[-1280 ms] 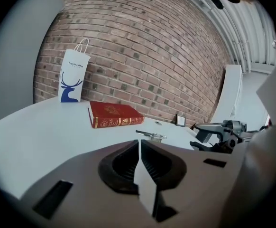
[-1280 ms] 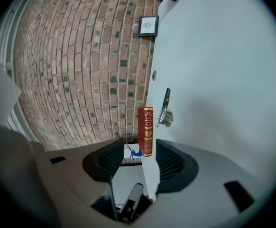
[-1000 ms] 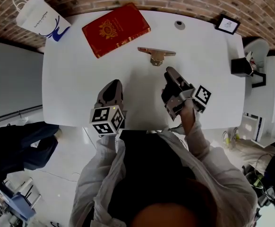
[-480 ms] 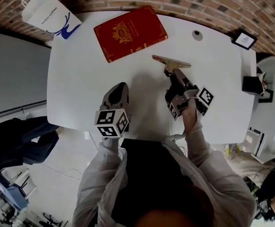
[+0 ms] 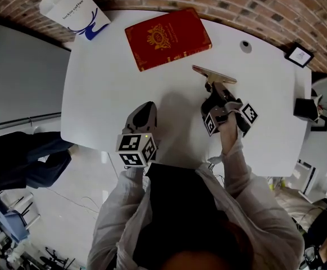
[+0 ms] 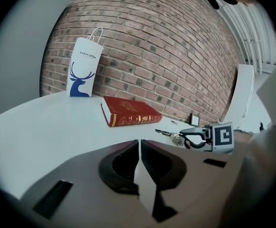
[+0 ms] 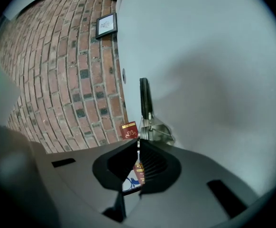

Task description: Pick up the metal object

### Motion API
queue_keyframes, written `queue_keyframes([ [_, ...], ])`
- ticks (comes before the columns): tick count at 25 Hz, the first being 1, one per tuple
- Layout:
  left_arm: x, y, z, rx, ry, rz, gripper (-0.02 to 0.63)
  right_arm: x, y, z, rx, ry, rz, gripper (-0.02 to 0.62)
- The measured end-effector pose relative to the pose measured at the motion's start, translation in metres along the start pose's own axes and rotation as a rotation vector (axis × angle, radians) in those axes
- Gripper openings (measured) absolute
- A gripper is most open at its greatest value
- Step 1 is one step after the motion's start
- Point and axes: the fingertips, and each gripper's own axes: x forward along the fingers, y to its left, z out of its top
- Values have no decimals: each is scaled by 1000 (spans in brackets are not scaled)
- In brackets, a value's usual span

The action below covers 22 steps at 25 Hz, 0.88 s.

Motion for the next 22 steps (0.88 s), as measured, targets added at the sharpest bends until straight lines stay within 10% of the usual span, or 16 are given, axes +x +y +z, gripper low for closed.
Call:
queue_keyframes([
  [22, -49, -32, -5, 5, -55, -21, 29, -73, 37, -7, -411, 43, 59, 17],
])
